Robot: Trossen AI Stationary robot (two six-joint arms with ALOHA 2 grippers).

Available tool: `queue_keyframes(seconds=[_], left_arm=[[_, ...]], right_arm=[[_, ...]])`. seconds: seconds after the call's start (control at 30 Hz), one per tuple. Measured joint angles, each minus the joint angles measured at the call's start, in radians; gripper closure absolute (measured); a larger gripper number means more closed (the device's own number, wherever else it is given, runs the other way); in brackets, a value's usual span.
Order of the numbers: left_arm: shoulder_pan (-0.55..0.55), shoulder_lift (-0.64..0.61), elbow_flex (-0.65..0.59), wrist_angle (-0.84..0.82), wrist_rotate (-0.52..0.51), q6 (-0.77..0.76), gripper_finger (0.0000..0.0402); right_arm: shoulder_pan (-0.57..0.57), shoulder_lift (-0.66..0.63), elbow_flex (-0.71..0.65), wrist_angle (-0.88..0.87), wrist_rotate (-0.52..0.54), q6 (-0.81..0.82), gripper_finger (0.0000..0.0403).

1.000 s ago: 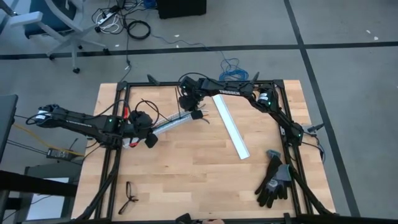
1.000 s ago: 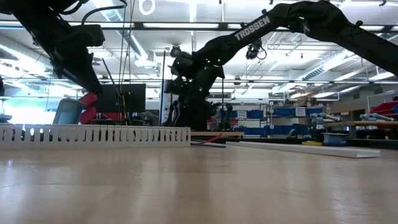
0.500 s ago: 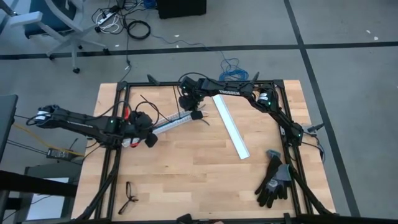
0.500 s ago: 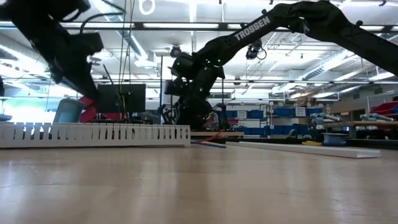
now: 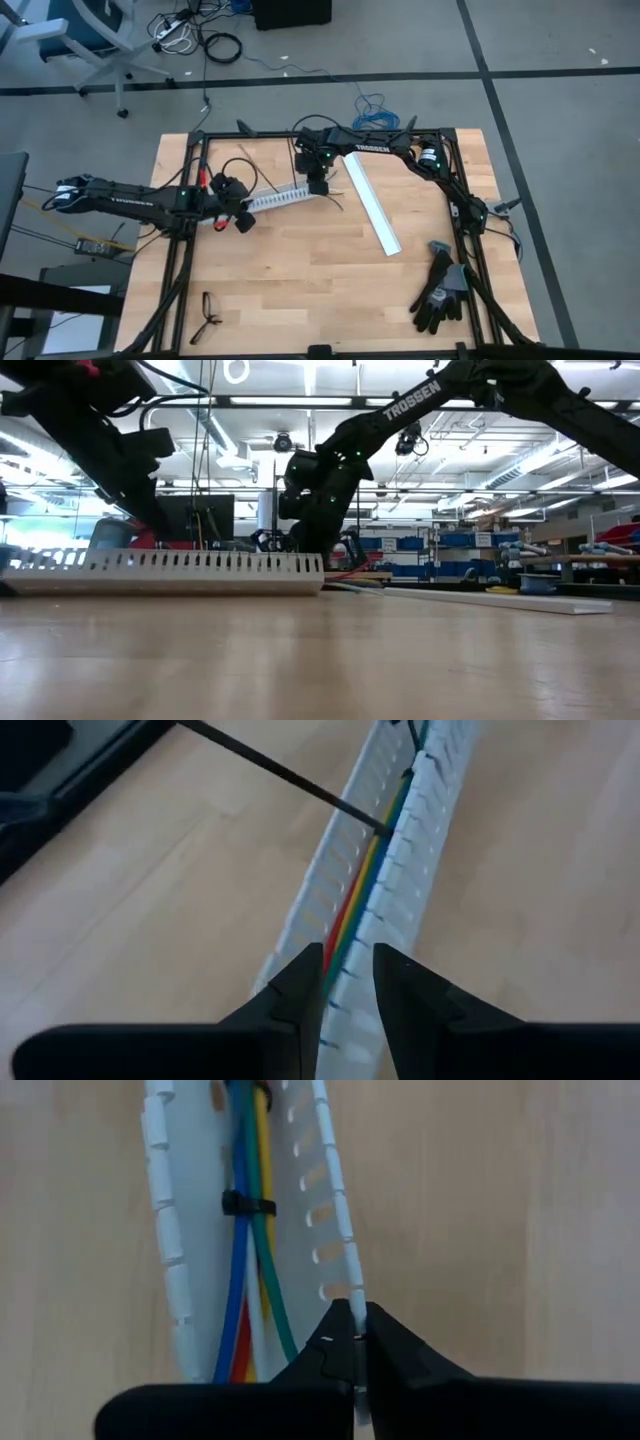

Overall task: Ziptie cables
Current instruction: Adjust the white cable duct on the table

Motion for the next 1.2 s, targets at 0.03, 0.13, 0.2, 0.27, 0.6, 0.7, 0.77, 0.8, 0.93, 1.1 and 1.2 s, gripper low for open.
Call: queue_keyframes(seconds=[0.03, 0.13, 0.2, 0.27, 0.6, 0.7, 0.77, 0.8, 0.93, 1.1, 1.2], left_arm=[[0.01, 0.0, 0.0, 0.0, 0.0, 0.01, 0.0303], [0.035, 0.0, 0.0, 0.01, 0.003, 0.037, 0.0303], [0.049, 0.0, 0.0, 0.024, 0.01, 0.06, 0.0303], [0.06, 0.0, 0.0, 0.042, 0.019, 0.08, 0.0303], [0.1, 0.0, 0.0, 0.092, 0.033, 0.159, 0.0303], [0.113, 0.0, 0.0, 0.091, 0.035, 0.181, 0.0303], [0.124, 0.0, 0.0, 0.092, 0.042, 0.194, 0.0303], [0.13, 0.0, 0.0, 0.092, 0.043, 0.203, 0.0303], [0.164, 0.0, 0.0, 0.133, 0.091, 0.231, 0.0303], [0.24, 0.051, 0.0, 0.245, 0.285, 0.271, 0.0303], [0.284, 0.126, 0.007, 0.3, 0.362, 0.292, 0.0303]], right_arm=[[0.0, -0.007, -0.011, 0.005, 0.009, 0.005, 0.0402], [0.001, -0.039, -0.033, 0.026, 0.063, 0.011, 0.0402], [0.001, -0.059, -0.038, 0.015, 0.08, 0.021, 0.0403], [0.0, -0.079, -0.038, 0.01, 0.078, 0.024, 0.0403], [0.033, -0.125, -0.166, 0.086, 0.148, 0.031, 0.0403], [0.036, -0.2, -0.291, 0.186, 0.167, 0.06, 0.0403], [0.037, -0.264, -0.393, 0.255, 0.171, 0.084, 0.0403], [0.037, -0.299, -0.443, 0.289, 0.173, 0.094, 0.0403], [0.036, -0.414, -0.63, 0.404, 0.171, 0.128, 0.0403], [0.042, -0.514, -0.789, 0.527, 0.131, 0.132, 0.0403], [0.042, -0.547, -0.847, 0.541, 0.093, 0.121, 0.0403]])
